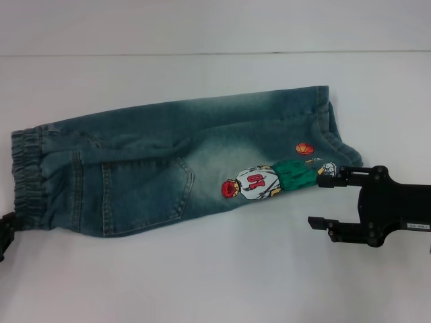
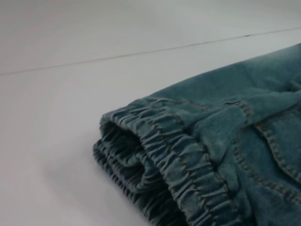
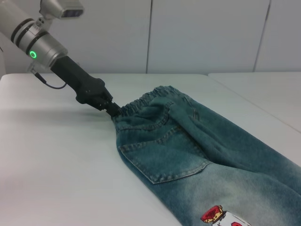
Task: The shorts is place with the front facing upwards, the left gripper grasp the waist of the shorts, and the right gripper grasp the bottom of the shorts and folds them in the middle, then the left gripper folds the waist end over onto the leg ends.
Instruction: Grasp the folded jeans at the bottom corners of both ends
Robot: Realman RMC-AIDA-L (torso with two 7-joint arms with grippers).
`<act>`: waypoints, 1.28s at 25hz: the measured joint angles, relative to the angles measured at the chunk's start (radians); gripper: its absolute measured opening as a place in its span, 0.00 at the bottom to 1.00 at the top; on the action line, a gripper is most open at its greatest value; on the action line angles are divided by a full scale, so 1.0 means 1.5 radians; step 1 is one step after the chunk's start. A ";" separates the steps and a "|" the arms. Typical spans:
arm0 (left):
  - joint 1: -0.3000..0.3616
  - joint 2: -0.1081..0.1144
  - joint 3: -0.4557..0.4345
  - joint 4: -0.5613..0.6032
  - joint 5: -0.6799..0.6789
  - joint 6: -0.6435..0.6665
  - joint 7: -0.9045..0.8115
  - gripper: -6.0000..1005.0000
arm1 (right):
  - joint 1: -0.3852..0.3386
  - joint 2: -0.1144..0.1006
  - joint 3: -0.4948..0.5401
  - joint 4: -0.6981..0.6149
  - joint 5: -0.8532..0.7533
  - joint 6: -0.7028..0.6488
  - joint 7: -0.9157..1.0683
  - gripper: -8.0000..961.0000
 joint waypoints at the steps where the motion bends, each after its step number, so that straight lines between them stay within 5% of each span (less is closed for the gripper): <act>1: 0.000 0.000 0.000 0.002 0.000 0.006 0.000 0.09 | 0.000 0.000 0.000 0.000 0.000 0.000 0.000 0.62; 18: -0.026 -0.005 0.001 0.141 -0.099 0.141 -0.142 0.06 | 0.005 0.000 0.000 0.031 0.090 0.050 -0.020 0.58; 26: -0.053 -0.003 0.007 0.159 -0.119 0.144 -0.183 0.06 | 0.099 0.001 -0.004 0.199 0.172 0.128 -0.091 0.56; 32: -0.065 -0.001 0.013 0.170 -0.137 0.146 -0.210 0.06 | 0.181 0.005 -0.010 0.358 0.247 0.225 -0.184 0.28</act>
